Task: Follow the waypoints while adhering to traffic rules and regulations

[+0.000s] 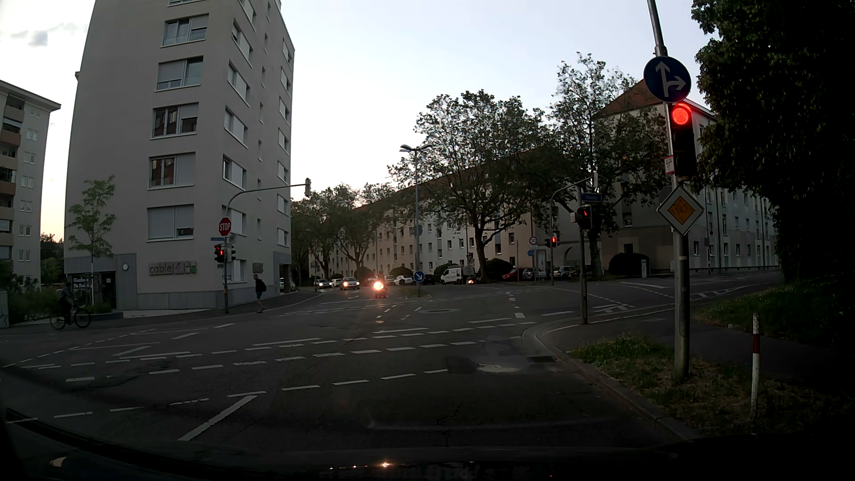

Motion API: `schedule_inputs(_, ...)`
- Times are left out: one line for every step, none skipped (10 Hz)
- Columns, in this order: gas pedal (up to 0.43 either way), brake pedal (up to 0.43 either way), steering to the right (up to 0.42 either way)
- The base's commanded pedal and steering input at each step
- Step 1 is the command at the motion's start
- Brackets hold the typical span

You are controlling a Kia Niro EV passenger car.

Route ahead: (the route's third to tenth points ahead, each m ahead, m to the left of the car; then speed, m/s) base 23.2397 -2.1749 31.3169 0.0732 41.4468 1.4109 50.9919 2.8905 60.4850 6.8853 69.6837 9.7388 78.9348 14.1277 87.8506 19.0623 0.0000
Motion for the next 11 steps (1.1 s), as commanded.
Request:
schedule_inputs(0.000, 0.244, 0.000)
schedule_inputs(0.000, 0.238, 0.000)
schedule_inputs(0.000, 0.244, 0.000)
schedule_inputs(0.000, 0.244, 0.000)
schedule_inputs(0.000, 0.238, 0.000)
schedule_inputs(0.000, 0.244, 0.000)
schedule_inputs(0.000, 0.244, 0.000)
schedule_inputs(0.000, 0.238, 0.000)
schedule_inputs(0.000, 0.244, -0.001)
schedule_inputs(0.000, 0.244, 0.000)
schedule_inputs(0.000, 0.244, -0.001)
